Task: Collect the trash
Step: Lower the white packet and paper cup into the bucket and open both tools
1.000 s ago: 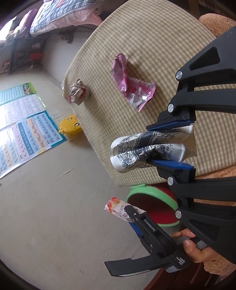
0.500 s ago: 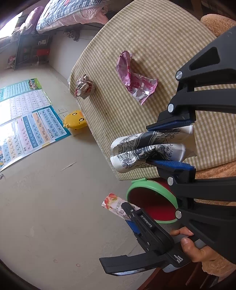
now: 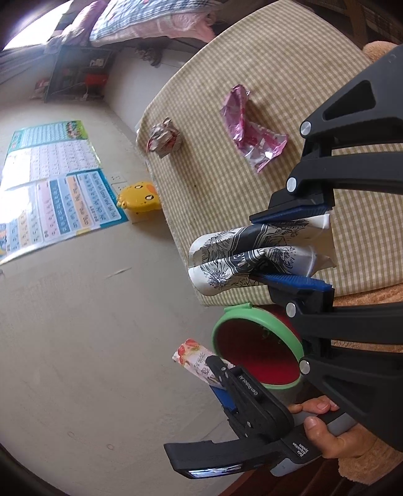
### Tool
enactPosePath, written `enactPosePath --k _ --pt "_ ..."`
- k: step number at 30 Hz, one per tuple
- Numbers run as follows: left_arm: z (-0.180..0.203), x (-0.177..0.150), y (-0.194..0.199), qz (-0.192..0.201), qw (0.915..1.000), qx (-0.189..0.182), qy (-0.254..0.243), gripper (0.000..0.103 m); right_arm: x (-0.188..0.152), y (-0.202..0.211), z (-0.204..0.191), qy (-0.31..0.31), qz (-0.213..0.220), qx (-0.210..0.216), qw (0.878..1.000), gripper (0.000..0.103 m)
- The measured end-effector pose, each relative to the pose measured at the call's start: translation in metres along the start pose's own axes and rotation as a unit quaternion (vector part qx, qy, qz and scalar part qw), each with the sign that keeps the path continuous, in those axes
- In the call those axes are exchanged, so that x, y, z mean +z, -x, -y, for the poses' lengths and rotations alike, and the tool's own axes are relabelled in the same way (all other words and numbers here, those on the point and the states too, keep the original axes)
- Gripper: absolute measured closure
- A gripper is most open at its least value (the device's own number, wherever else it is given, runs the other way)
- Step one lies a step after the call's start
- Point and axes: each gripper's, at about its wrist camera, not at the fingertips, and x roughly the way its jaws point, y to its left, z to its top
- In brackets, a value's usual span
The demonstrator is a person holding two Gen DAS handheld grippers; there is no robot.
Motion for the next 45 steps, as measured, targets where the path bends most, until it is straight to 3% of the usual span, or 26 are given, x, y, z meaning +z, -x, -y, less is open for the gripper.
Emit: enactPosePath --k 22,38,45 --pt "-0.068 -0.025 -0.031 -0.041 0.9966 0.051 0.050 0.058 0.013 -0.049 -0.069 0.075 -0.041 0.043 0.995 0.073" --pt "-0.123 -0.052 -0.057 -0.089 0.9881 0.090 0.088 0.058 0.023 -0.135 -0.130 0.073 -0.118 0.122 0.983 0.073" --pt "-0.136 -0.058 -0.060 -0.097 0.9847 0.104 0.100 0.058 0.030 -0.166 -0.154 0.075 -0.138 0.137 0.978 0.072"
